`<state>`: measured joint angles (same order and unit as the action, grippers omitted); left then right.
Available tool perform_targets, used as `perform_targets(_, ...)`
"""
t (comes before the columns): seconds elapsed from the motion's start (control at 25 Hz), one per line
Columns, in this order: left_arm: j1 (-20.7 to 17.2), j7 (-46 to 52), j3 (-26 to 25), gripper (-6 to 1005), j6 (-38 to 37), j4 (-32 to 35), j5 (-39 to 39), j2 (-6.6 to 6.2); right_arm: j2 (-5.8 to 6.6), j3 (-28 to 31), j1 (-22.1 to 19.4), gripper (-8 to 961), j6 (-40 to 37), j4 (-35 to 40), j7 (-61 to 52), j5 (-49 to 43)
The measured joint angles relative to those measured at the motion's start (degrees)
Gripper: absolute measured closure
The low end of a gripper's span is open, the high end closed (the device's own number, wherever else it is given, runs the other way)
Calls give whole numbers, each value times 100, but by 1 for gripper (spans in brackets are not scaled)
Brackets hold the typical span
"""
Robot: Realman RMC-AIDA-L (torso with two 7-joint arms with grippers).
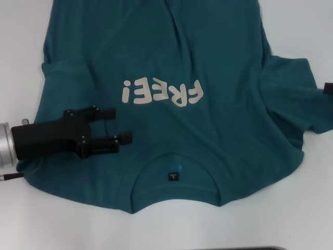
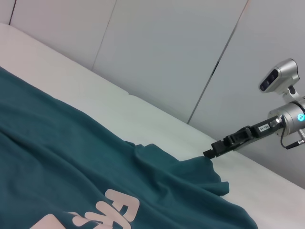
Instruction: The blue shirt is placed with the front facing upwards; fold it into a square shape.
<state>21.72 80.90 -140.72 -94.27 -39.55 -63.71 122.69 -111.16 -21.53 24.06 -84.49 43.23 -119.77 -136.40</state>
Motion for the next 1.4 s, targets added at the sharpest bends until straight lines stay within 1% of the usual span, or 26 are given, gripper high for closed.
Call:
perform_targets(0.36,19,190,25,125,6,-34,109,-69,-23,-16,98,162,62,-104,-14,-17)
perform_targets(0.64,57,256,27,125,2,-62,172,-71,-34,-48,100,172,65,-143,-41,-44)
perform_targets(1.0,93,268,28,126,15,-47,228,-63,-117,-139,152,185,83,-139,-1,-39)
perform_targets(1.4,107,268,27,125,15,-35,228,-70,-119,-135,169,199,187,-148,-35,-33)
